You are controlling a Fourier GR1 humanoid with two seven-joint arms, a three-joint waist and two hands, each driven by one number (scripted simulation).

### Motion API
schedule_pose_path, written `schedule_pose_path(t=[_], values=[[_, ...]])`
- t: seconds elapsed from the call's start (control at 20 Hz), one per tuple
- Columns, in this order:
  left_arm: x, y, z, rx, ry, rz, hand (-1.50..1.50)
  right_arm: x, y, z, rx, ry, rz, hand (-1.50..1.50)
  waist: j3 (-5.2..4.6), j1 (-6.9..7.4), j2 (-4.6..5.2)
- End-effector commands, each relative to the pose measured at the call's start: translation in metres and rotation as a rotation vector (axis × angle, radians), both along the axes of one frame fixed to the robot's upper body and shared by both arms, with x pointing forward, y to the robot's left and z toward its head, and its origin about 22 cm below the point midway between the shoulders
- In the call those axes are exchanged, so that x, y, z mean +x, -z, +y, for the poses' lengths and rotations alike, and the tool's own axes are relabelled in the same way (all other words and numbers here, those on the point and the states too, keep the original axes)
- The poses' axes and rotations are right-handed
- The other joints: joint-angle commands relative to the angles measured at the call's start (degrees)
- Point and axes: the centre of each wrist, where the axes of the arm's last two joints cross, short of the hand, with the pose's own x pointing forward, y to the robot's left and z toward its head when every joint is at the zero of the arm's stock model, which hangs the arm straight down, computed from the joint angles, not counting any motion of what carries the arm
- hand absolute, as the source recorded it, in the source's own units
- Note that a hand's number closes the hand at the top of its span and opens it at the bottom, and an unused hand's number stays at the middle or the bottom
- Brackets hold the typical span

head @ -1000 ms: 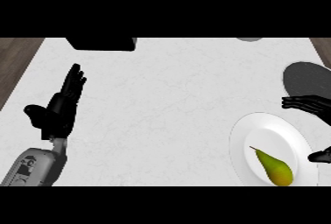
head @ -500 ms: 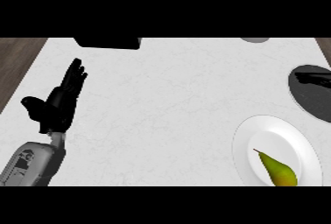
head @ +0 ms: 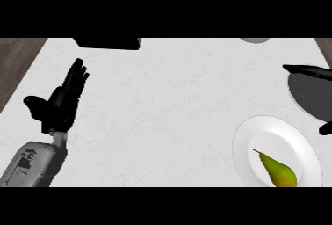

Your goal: Pick the pear from the plate and place it in the pan

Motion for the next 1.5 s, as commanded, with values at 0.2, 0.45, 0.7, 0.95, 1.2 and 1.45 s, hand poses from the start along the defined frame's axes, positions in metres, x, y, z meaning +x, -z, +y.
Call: schedule_pose_path(t=[0.2, 0.45, 0.7, 0.95, 1.2, 1.45], values=[[0.007, -0.010, 0.007, 0.016, -0.023, -0.002, 0.00, 0.000, 0.030, 0.026, 0.118, -0.328, 0.210, -1.50, -0.02, -1.19, -0.24], [-0.006, 0.008, 0.009, -0.008, -0.025, 0.026, 0.00, -0.011, 0.039, 0.026, 0.004, -0.348, 0.210, -1.50, -0.12, -2.02, -0.65], [0.001, -0.004, 0.002, 0.006, -0.047, -0.001, 0.00, -0.011, 0.039, 0.009, -0.043, -0.308, 0.227, -1.50, -0.13, -2.16, -0.70], [-0.001, -0.006, 0.022, 0.007, -0.047, 0.013, 0.00, 0.011, 0.053, 0.022, -0.088, -0.262, 0.175, -1.50, -0.18, -1.71, -0.54], [-0.001, -0.001, 0.015, 0.001, -0.029, 0.022, 0.00, 0.009, 0.073, 0.026, -0.162, -0.290, 0.226, -1.50, -0.17, -1.62, -0.48], [-0.007, -0.003, 0.026, 0.004, -0.026, 0.005, 0.00, -0.005, 0.102, 0.025, -0.190, -0.362, 0.257, -1.50, -0.17, -1.69, -0.63]])
